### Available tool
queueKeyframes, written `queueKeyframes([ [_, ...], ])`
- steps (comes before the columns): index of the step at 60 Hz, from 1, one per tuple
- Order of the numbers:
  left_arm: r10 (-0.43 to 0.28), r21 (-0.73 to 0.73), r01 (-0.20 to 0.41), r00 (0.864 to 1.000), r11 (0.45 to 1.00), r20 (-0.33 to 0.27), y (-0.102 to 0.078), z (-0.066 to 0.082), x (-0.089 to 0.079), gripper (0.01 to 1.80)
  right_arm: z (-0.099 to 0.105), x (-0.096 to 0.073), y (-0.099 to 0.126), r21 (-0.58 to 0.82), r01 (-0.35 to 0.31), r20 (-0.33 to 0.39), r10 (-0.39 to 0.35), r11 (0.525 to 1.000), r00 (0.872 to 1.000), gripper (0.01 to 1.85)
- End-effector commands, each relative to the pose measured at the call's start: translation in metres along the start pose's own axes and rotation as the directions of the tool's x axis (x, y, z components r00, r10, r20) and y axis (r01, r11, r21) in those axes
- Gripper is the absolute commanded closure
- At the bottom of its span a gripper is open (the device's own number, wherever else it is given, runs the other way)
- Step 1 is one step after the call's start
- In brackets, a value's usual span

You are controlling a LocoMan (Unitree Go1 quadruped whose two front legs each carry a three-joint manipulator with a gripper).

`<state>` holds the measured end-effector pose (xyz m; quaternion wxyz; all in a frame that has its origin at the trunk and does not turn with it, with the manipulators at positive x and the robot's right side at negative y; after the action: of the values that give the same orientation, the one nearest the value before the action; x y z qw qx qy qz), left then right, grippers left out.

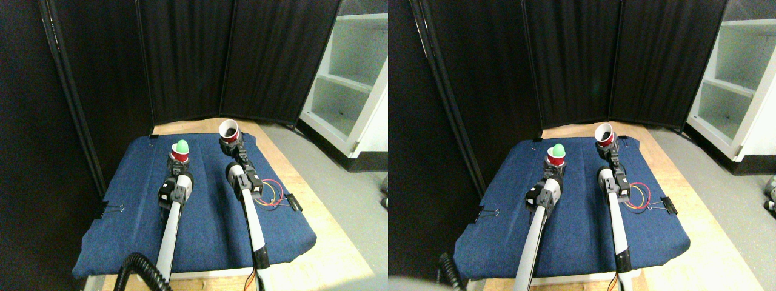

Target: Pour (bimanual)

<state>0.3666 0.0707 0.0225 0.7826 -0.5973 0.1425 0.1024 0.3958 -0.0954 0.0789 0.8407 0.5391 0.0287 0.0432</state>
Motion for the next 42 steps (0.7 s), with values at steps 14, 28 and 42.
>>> queueKeyframes([
  [14,-0.028,0.019,0.027,0.997,0.999,0.066,0.011,0.008,0.011,1.80,-0.011,0.005,-0.022,0.091,0.018,0.037,-0.022,0.996,0.999,1.85],
  [28,-0.018,0.010,0.017,0.995,1.000,0.103,0.020,0.013,0.019,1.80,-0.020,0.009,-0.036,0.194,0.066,0.028,-0.073,0.979,0.997,1.85],
  [42,-0.012,-0.008,0.013,0.993,1.000,0.117,0.025,0.013,0.025,1.80,-0.027,0.011,-0.047,0.185,0.082,0.041,-0.091,0.979,0.995,1.85],
])
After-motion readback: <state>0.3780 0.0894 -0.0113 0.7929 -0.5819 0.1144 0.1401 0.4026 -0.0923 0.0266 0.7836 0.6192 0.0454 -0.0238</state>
